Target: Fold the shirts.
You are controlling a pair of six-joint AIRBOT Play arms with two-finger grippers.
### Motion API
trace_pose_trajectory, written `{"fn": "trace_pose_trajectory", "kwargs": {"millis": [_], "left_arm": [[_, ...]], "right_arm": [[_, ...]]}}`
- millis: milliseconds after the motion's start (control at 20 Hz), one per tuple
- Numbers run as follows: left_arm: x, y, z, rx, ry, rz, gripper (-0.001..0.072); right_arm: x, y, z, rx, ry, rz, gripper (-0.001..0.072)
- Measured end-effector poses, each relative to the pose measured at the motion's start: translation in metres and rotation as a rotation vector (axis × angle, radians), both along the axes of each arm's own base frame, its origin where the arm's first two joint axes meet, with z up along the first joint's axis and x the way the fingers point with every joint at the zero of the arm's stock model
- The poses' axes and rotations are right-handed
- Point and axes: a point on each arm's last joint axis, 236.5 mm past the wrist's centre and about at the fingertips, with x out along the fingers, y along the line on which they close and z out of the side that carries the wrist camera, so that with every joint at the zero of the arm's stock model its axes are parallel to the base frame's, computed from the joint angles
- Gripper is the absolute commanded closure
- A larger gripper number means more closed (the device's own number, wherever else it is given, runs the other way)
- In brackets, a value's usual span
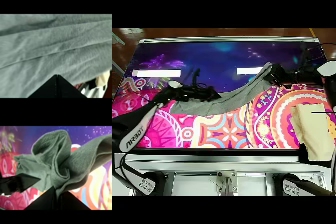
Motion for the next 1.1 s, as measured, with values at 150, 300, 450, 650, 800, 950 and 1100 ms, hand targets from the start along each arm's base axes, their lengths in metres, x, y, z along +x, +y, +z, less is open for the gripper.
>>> {"fn": "trace_pose_trajectory", "kwargs": {"millis": [150,300,450,650,800,950,1100], "left_arm": [[-0.028,-0.061,-0.011,-0.063,0.065,-0.025,0.0673],[-0.059,-0.108,-0.023,-0.116,0.144,-0.049,0.0673],[-0.058,-0.112,-0.023,-0.151,0.17,-0.037,0.0675],[-0.006,-0.053,0.022,-0.228,0.087,0.042,0.0674],[0.044,0.038,0.088,-0.282,-0.048,0.165,0.0674],[0.065,0.144,0.168,-0.318,-0.219,0.293,0.0674],[0.046,0.224,0.237,-0.315,-0.375,0.361,0.0674]], "right_arm": [[-0.021,0.005,0.03,0.003,-0.04,0.025,0.0649],[-0.034,0.008,0.049,0.008,-0.066,0.034,0.0649],[-0.042,0.018,0.057,0.018,-0.073,0.055,0.0649],[-0.04,0.075,0.059,0.04,-0.126,0.132,0.0649],[-0.03,0.144,0.039,0.057,-0.163,0.189,0.0649],[-0.017,0.212,-0.011,0.066,-0.154,0.195,0.0618],[-0.014,0.273,-0.079,0.125,-0.057,0.141,0.0115]]}}
